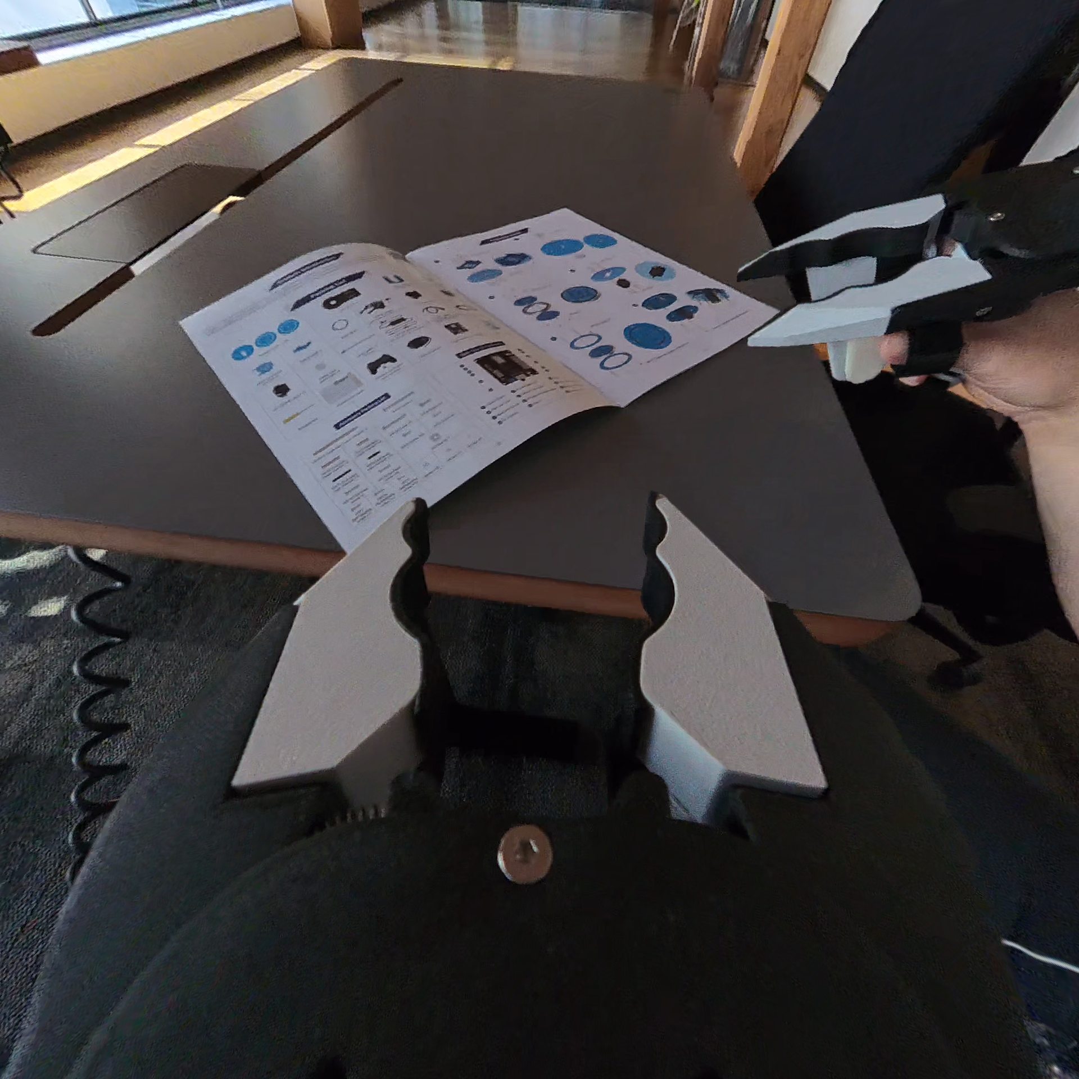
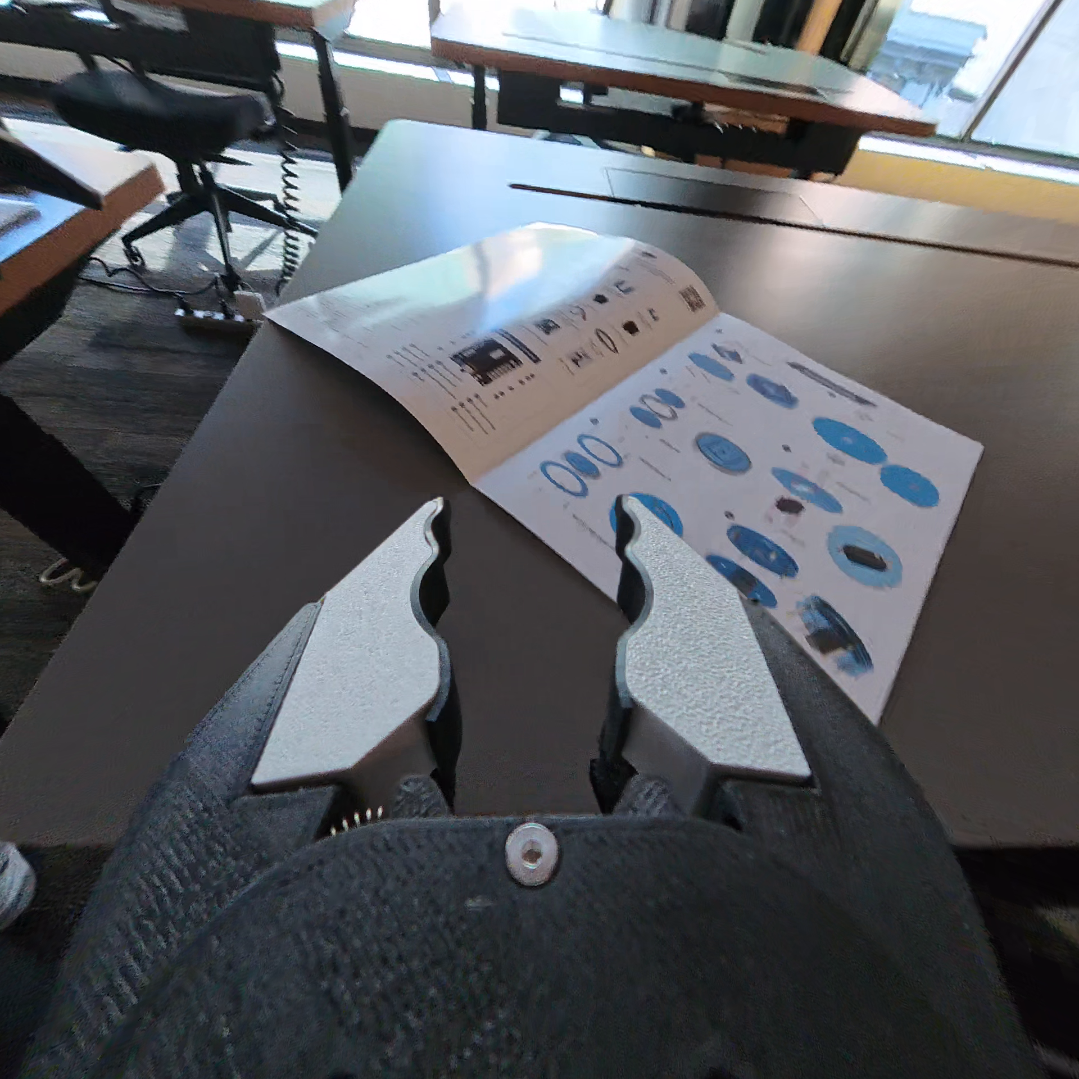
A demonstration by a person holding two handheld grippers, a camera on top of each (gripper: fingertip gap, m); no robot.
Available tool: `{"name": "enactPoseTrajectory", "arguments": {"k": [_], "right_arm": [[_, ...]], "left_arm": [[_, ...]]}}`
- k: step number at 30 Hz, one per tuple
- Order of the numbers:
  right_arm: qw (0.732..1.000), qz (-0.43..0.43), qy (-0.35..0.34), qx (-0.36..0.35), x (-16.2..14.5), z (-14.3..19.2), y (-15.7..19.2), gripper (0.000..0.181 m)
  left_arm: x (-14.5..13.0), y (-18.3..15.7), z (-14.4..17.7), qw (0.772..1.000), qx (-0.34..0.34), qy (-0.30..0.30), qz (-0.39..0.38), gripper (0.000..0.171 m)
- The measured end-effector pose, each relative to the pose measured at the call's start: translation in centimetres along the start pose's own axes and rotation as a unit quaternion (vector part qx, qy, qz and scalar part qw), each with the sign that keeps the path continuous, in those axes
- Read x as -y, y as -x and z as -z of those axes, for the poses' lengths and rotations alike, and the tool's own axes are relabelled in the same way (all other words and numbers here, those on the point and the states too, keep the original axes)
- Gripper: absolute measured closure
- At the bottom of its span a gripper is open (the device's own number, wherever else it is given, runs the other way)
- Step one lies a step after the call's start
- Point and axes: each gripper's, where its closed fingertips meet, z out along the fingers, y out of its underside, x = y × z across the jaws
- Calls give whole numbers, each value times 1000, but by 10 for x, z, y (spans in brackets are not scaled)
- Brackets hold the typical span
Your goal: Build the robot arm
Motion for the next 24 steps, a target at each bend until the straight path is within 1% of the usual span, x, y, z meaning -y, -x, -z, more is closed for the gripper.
{"name": "enactPoseTrajectory", "arguments": {"k": [2,6,9,11,12,13,15,16,18,21,24], "right_arm": [[999,34,-12,23,9,-20,19,127],[992,118,34,30,5,-64,48,128],[986,151,63,-11,0,-82,47,137],[989,130,67,-20,-1,-89,45,142],[990,116,81,-22,-4,-91,42,146],[990,103,96,-22,-8,-93,39,147],[988,79,131,-5,-18,-98,39,151],[987,71,145,7,-21,-99,42,160],[988,63,139,7,-18,-103,43,162],[988,77,136,15,-15,-108,49,165],[986,85,140,37,-14,-113,61,166]], "left_arm": [[0,9,8,1000,19,-6,-2,100],[5,18,26,999,40,-10,-7,100],[10,20,35,999,45,-9,-23,100],[13,23,37,998,50,-10,-26,101],[15,25,39,998,51,-12,-26,101],[16,26,39,998,51,-15,-25,102],[17,29,41,998,52,-16,-23,102],[17,31,42,998,54,-17,-23,102],[19,34,44,998,56,-21,-20,102],[20,41,49,997,66,-22,-19,102],[21,45,52,997,70,-23,-16,102]]}}
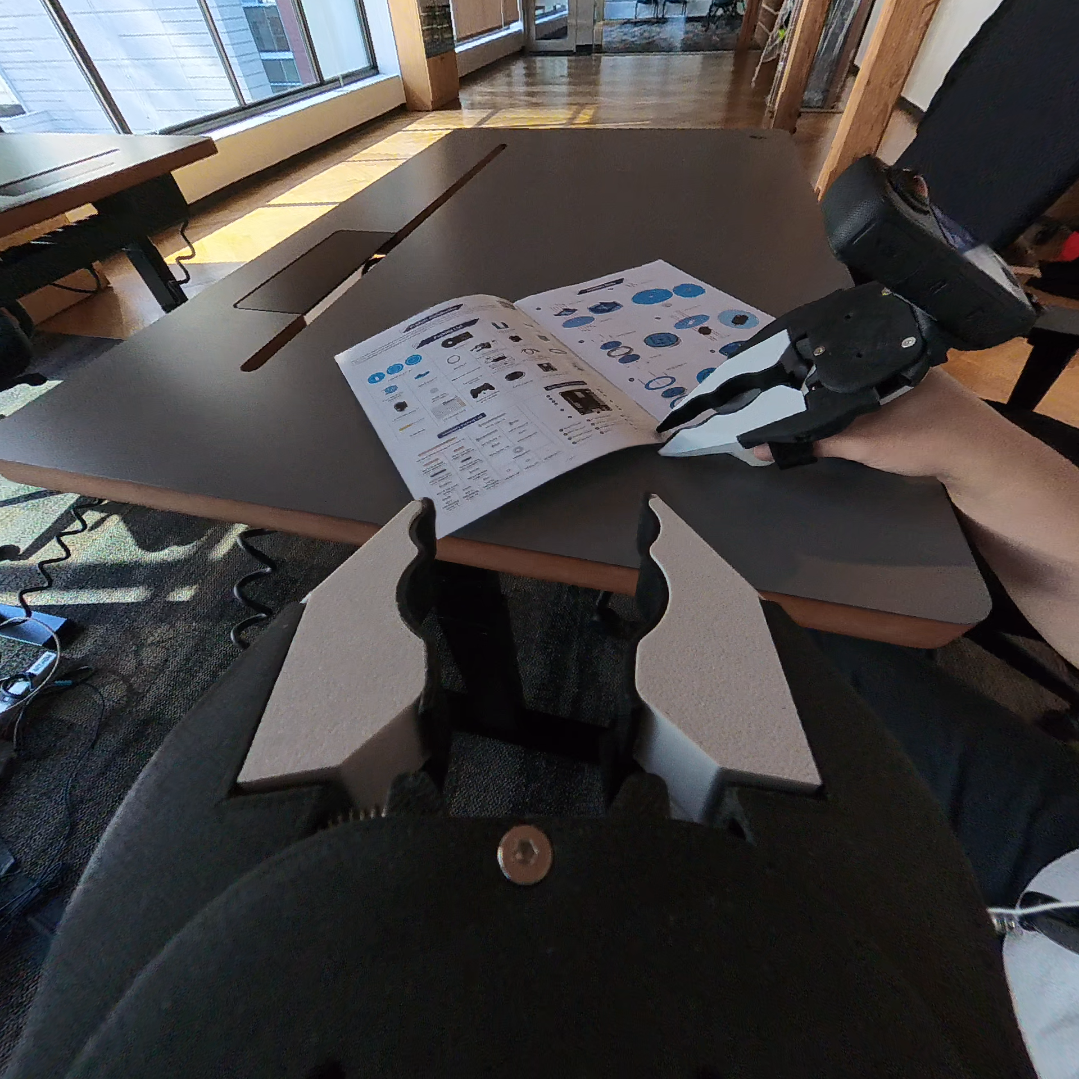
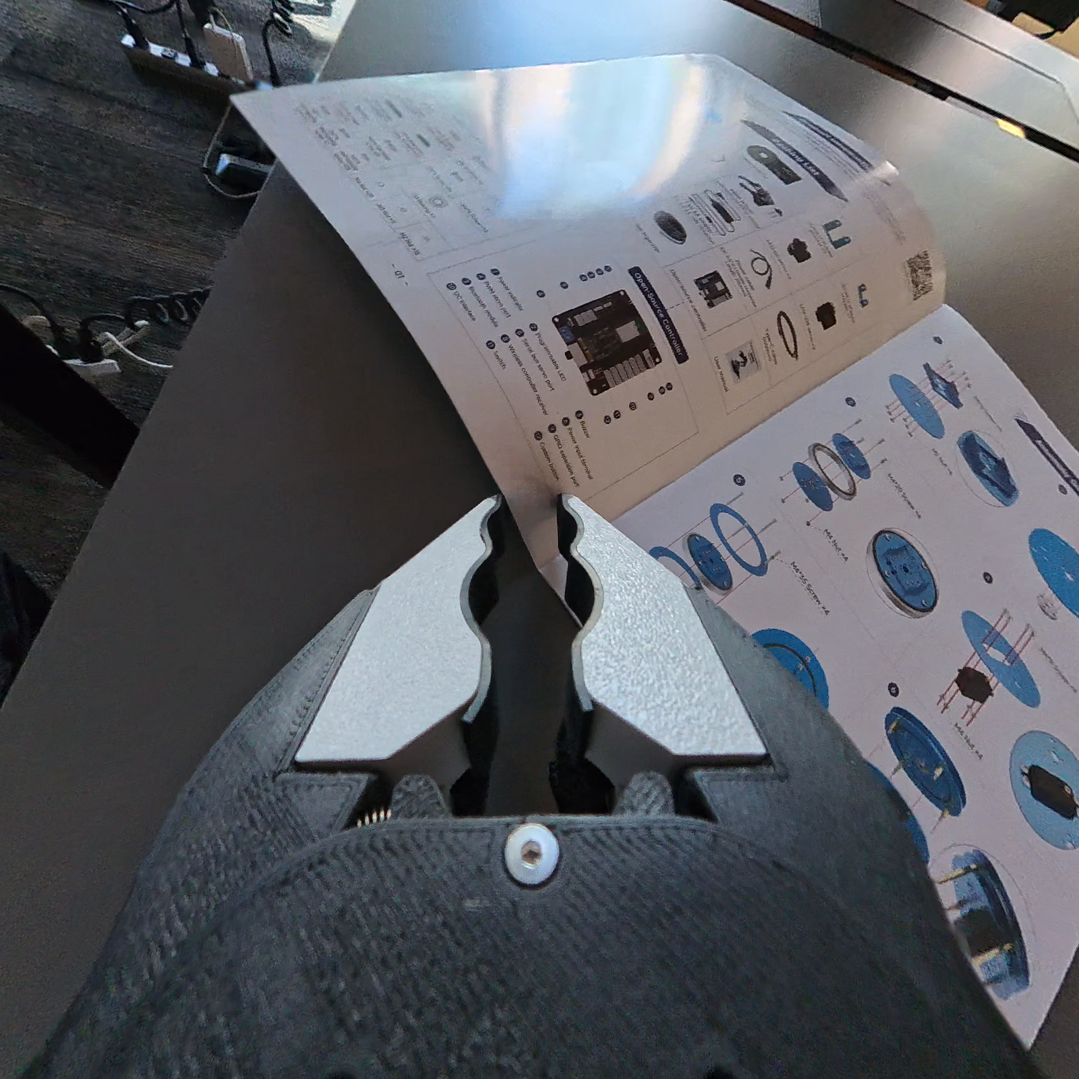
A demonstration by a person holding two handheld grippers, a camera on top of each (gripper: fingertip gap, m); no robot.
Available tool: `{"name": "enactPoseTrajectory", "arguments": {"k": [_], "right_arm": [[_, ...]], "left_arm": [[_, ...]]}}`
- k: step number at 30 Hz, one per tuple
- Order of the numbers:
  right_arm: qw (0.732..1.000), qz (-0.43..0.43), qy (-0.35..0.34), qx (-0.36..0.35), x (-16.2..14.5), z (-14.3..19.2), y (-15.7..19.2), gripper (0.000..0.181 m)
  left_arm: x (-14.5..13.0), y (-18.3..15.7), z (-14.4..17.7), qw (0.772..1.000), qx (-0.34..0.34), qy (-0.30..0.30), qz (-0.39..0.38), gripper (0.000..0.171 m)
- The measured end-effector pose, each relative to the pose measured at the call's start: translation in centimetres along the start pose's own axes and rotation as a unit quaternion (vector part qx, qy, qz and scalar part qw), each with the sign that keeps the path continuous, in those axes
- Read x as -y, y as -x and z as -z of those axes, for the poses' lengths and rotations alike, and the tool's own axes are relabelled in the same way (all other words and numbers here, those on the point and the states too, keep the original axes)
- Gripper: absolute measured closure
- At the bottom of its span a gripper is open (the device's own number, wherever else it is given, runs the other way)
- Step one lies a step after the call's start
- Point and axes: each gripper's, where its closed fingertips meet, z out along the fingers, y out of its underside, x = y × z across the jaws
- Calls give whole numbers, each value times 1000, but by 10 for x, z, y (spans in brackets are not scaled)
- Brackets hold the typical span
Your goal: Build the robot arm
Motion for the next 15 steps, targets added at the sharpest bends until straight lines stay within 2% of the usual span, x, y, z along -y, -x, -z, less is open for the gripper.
{"name": "enactPoseTrajectory", "arguments": {"k": [2,4,6,9,11,13,15], "right_arm": [[1000,2,-9,26,3,0,8,161],[996,-4,-27,80,7,8,18,147],[992,-10,-54,115,14,27,9,143],[991,-59,-107,61,47,59,-65,145],[991,-76,-108,26,70,75,-122,148],[993,-41,-101,46,92,82,-149,152],[995,-14,-35,90,96,80,-155,164]], "left_arm": [[-2,3,-1,1000,3,4,2,102],[-5,6,-2,1000,5,11,4,101],[-6,9,-2,1000,6,11,9,101],[-3,16,3,1000,10,3,19,100],[-3,22,7,1000,17,4,22,99],[-3,29,11,999,27,7,23,98],[-2,36,15,999,40,6,22,98]]}}
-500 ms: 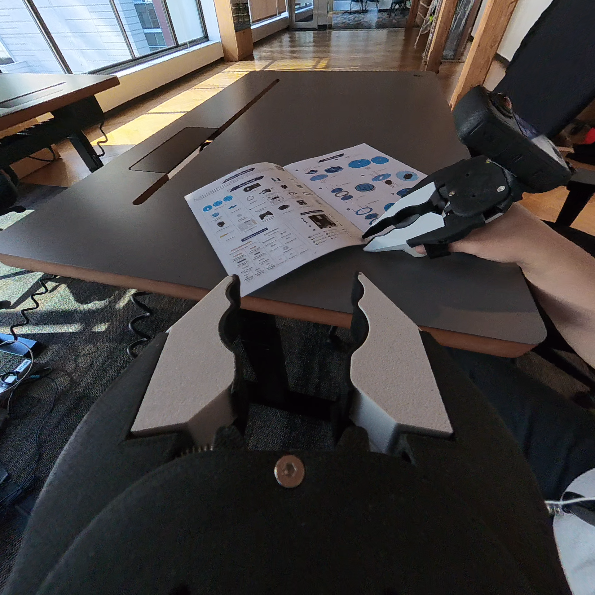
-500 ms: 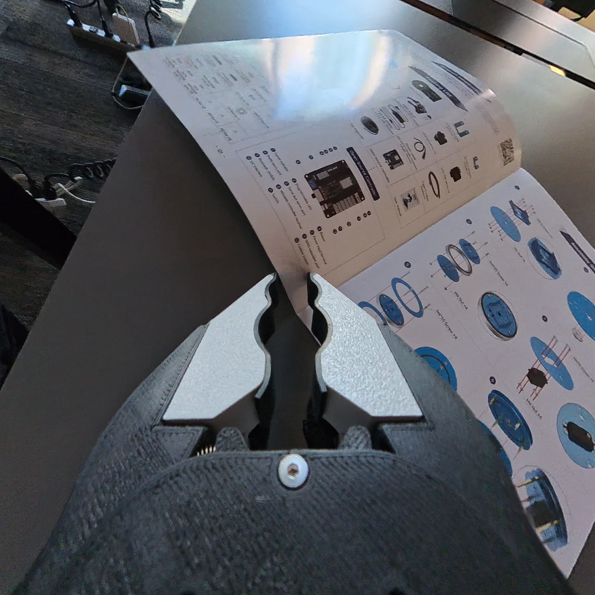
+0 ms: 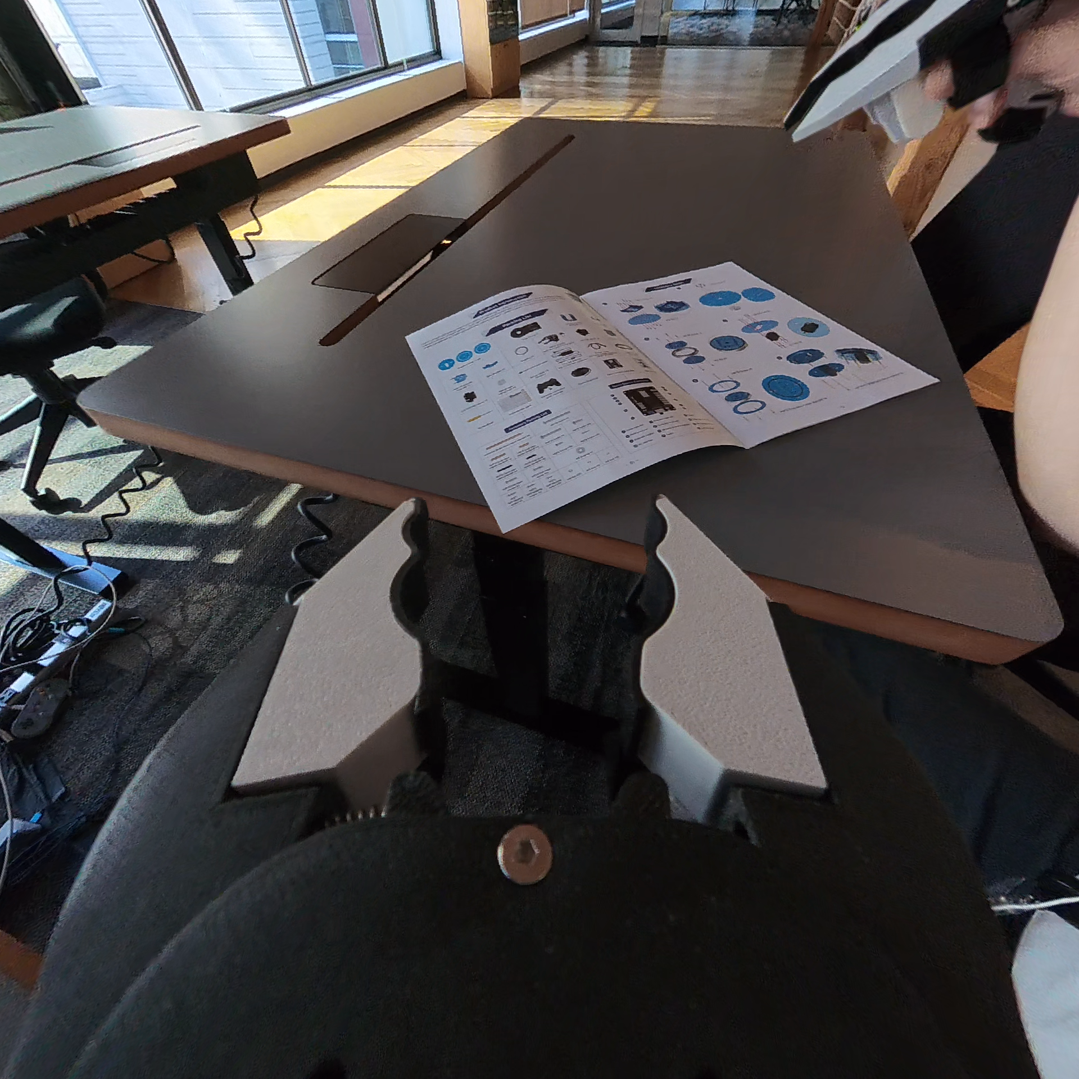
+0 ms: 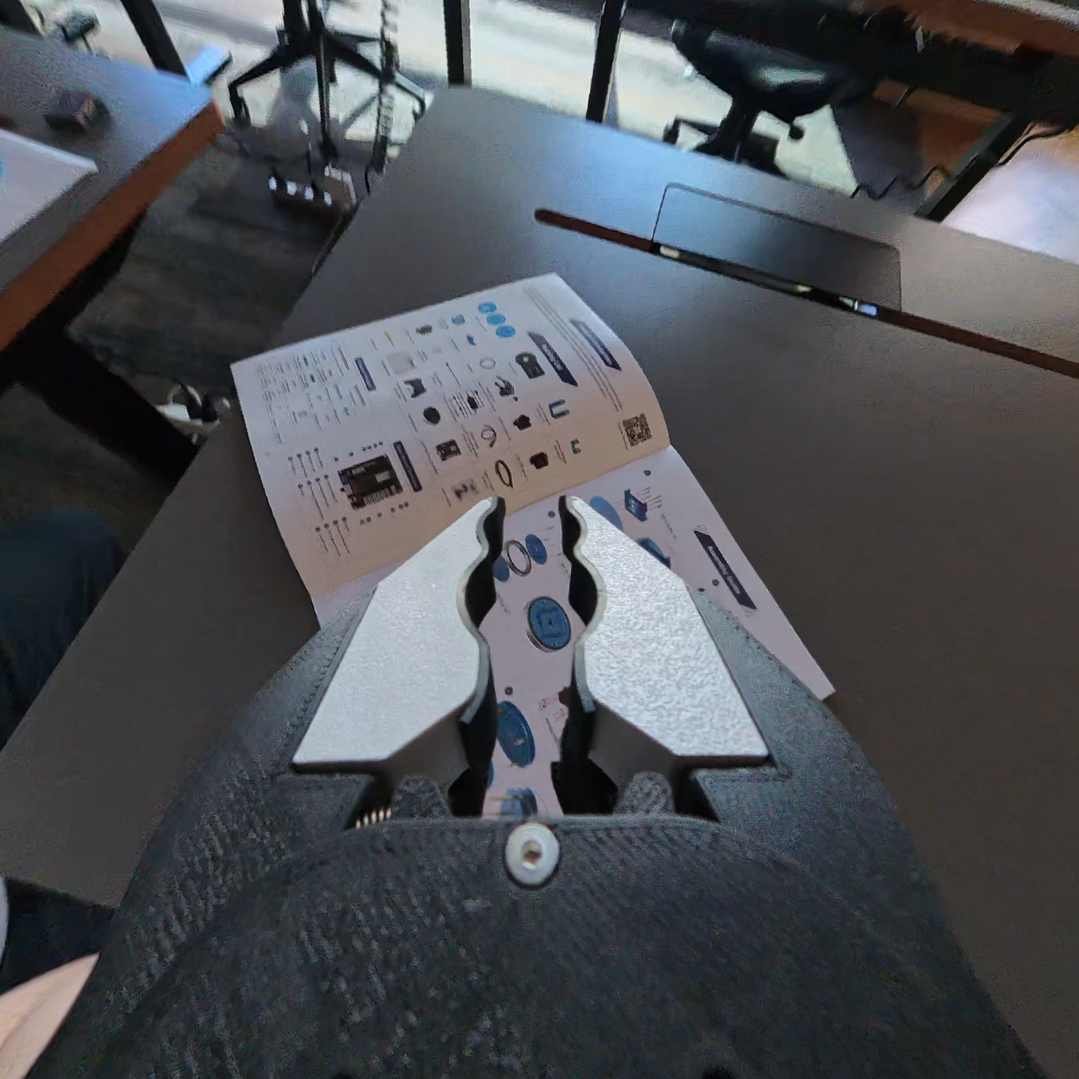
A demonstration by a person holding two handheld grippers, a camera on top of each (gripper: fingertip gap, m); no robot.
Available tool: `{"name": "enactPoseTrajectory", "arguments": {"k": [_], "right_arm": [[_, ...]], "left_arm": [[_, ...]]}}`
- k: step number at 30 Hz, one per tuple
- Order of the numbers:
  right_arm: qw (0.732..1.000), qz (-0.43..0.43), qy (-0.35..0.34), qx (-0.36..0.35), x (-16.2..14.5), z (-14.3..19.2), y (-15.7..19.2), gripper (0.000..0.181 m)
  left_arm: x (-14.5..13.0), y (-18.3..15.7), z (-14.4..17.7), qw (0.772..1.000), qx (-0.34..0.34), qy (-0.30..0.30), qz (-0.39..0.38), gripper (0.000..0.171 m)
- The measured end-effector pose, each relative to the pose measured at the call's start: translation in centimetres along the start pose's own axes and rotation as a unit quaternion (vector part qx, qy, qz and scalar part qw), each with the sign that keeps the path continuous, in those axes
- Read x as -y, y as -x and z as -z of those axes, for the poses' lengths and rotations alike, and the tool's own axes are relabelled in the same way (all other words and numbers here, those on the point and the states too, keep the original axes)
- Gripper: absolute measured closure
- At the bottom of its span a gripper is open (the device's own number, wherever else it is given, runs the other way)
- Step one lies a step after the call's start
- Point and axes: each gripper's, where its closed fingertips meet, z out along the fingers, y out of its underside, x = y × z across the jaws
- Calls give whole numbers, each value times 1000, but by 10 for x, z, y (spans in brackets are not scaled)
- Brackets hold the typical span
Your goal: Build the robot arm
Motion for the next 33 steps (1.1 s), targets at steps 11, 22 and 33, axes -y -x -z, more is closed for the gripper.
{"name": "enactPoseTrajectory", "arguments": {"k": [11,22,33], "right_arm": [[956,-13,289,-46,-48,-30,-34,170],[942,-39,332,-12,-65,-33,-40,179],[941,-4,338,-9,-50,-48,-31,181]], "left_arm": [[4,21,13,999,31,-6,5,98],[13,35,24,998,48,-31,18,100],[8,45,24,998,49,-29,35,101]]}}
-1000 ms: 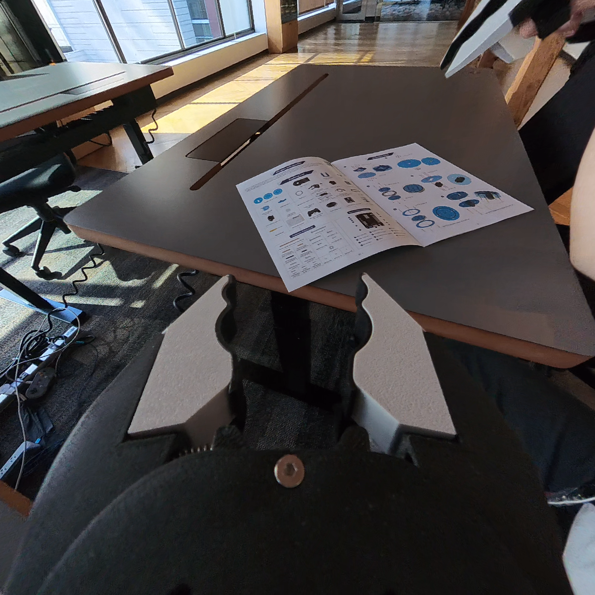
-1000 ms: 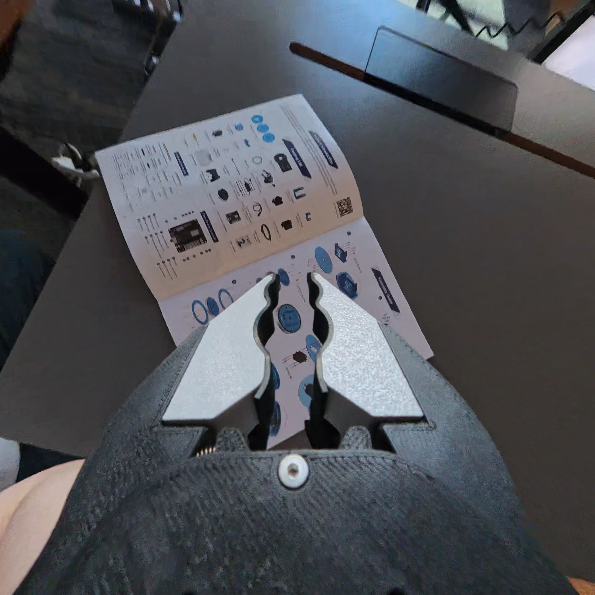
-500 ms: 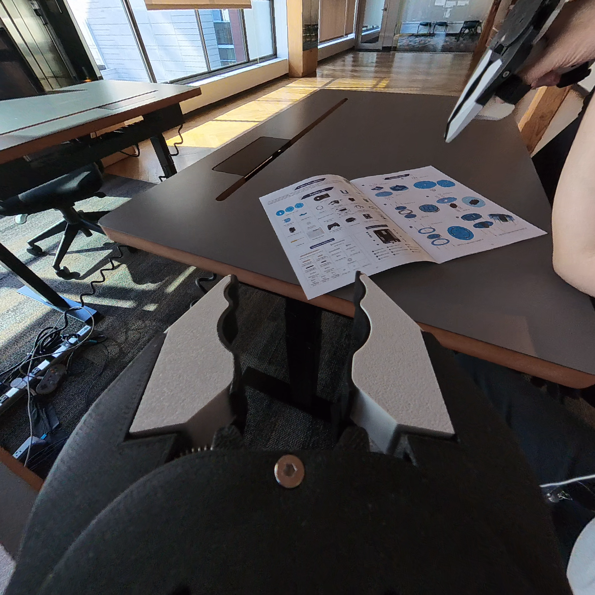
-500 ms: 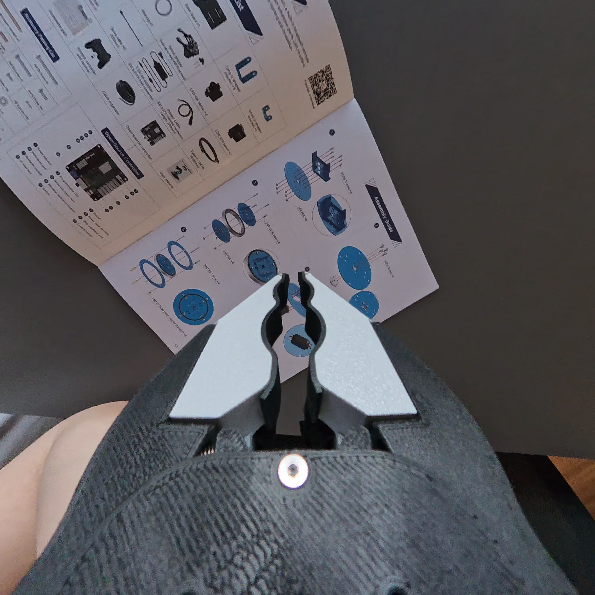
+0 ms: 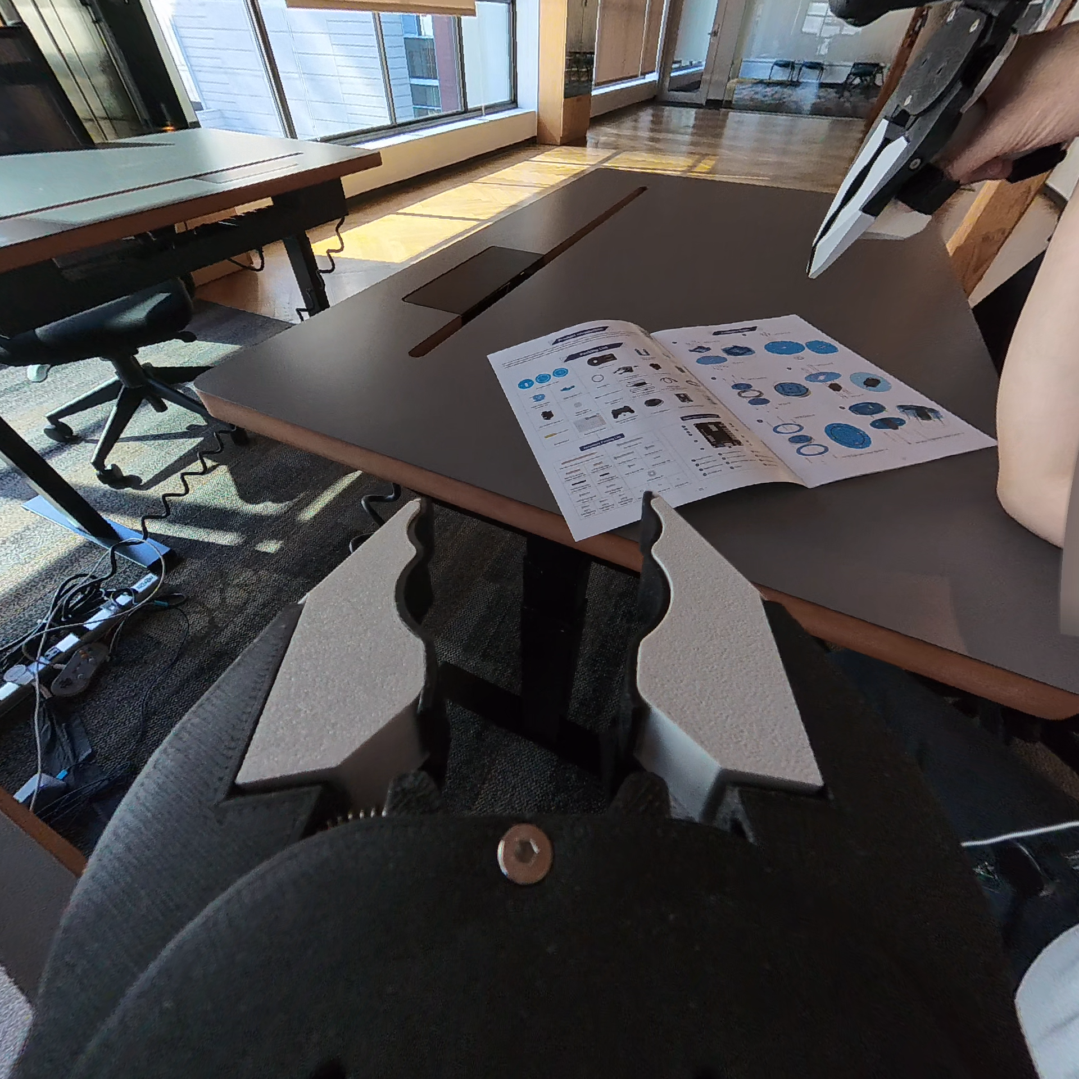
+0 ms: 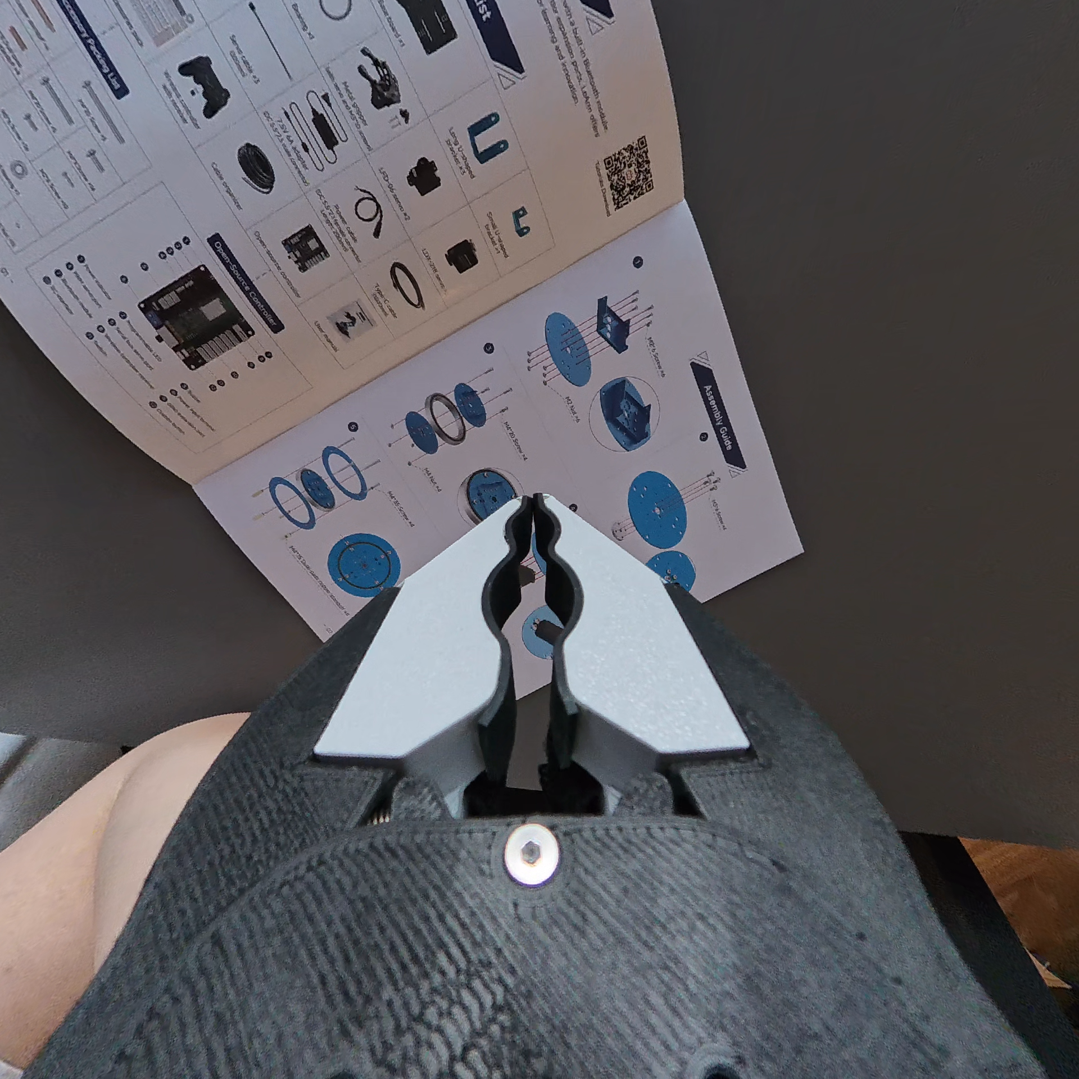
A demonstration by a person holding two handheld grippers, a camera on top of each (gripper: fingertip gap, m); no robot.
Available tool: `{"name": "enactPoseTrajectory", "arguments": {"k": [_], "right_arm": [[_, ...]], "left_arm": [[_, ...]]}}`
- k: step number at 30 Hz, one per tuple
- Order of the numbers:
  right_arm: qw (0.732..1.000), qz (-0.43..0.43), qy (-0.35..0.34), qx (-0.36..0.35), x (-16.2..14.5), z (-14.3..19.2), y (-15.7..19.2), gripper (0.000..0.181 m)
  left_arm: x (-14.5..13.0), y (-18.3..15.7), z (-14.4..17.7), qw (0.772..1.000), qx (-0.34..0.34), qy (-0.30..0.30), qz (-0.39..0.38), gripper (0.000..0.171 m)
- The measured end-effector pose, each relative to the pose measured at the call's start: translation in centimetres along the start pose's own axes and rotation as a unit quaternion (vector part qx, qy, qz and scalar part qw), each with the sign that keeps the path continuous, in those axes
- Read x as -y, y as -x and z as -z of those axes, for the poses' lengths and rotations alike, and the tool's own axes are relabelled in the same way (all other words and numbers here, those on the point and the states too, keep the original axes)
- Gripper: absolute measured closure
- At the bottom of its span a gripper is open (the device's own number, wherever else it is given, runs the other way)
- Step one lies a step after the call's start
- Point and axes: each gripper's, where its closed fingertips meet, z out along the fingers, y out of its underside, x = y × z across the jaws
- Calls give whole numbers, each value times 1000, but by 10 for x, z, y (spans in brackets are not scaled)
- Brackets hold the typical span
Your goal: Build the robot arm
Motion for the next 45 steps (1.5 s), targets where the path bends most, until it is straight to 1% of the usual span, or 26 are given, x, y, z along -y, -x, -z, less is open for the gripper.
{"name": "enactPoseTrajectory", "arguments": {"k": [15,26,35,41,45], "right_arm": [[1000,4,-3,-4,4,3,4,181],[1000,1,-8,-15,2,6,-1,181],[1000,13,-11,-16,6,7,2,181],[999,21,-3,-30,8,8,4,181],[998,33,0,-44,18,10,10,181]], "left_arm": [[3,0,3,1000,5,-3,-8,103],[2,2,3,1000,7,0,-9,103],[1,5,3,1000,15,2,-10,104],[-3,32,15,997,69,21,-27,102],[-5,46,23,997,73,24,-10,102]]}}
